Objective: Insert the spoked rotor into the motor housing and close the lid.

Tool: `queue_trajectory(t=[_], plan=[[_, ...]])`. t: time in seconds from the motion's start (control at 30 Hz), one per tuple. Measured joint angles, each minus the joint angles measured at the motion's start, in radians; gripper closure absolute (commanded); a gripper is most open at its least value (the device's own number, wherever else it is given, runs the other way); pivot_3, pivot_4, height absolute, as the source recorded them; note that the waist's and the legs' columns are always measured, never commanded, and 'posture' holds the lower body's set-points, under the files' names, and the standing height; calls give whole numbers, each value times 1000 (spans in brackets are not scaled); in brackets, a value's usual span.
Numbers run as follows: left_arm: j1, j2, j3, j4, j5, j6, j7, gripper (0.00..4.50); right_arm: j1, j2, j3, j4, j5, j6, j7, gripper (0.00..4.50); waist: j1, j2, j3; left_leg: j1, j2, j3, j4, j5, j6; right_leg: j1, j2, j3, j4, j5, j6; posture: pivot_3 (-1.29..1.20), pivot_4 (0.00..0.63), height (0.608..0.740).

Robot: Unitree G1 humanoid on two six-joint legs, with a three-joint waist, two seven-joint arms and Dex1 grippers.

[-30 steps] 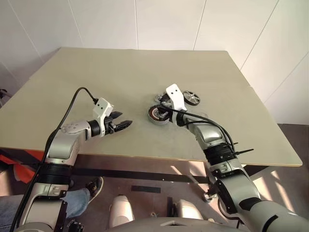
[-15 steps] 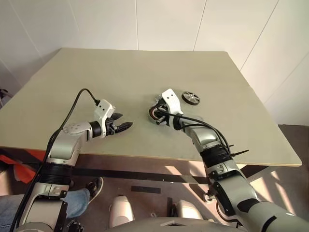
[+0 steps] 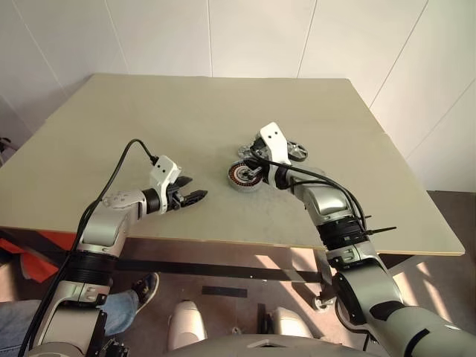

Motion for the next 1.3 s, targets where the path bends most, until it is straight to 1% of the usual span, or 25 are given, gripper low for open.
queue_trajectory(t=[0.1, 0.2, 0.3, 0.4, 0.6, 0.73, 0.8, 0.9, 1.3], plan=[[2, 0, 0, 0, 0, 0, 4, 848, -31, -11, -83, 74, 32, 5, -40, 4476, 2, 0, 0, -1, -1, 0, 1, 0, 0, 0, -1, 0, 0, 0, 0, 0, 0, 740], [14, -2, 0, 0, 0, 1, 8, 848, -88, -71, -213, 121, 102, 34, -48, 4476, 3, 0, 0, -2, -1, 0, 2, 0, 0, 0, -1, 0, 0, 0, 0, 0, 0, 740], [16, -12, -3, 0, 0, 1, 10, 848, -130, -122, -314, 165, 146, 62, -73, 3936, 2, 0, 0, -1, 0, 0, 2, 0, 0, 0, 0, 0, 0, 0, 0, 0, 0, 740], [16, -22, -13, 0, 0, 1, 11, 848, -164, -147, -424, 226, 198, 114, -140, 3004, 2, 0, 0, -1, 0, 0, 2, 0, 0, 0, 0, 0, 0, 0, 0, 0, 0, 740], [15, -23, -18, 0, 1, -2, 7, 848, -243, -132, -734, 361, 396, 289, -361, 3004, 0, 0, 0, 0, 0, 0, 2, 0, 0, -1, 0, 0, 1, 0, 0, 0, 0, 740], [12, -21, -25, 4, 4, -10, 1, 848, -267, -102, -881, 460, 508, 329, -495, 3004, 1, 1, 0, -1, 0, 0, 2, 0, 0, -1, 0, 0, 1, 0, 0, 0, 0, 740], [9, -20, -31, 10, 6, -11, -2, 848, -277, -96, -917, 492, 535, 329, -547, 3004, 1, 1, 0, -2, 0, 0, 2, 0, 0, -2, 0, 0, 1, 0, 0, 0, 0, 740], [9, -18, -36, 11, 11, -11, -3, 848, -281, -95, -933, 525, 550, 313, -594, 3004, 2, 1, 0, -3, 0, 0, 2, 0, 0, -2, 0, 0, 1, 0, 0, 0, 0, 740], [10, -7, -37, 11, 20, -18, -3, 848, -281, -86, -916, 591, 551, 254, -614, 3004, 1, 1, 0, -3, 0, 0, 3, 0, 0, -2, 0, 0, 1, 0, 0, 0, 0, 740]])
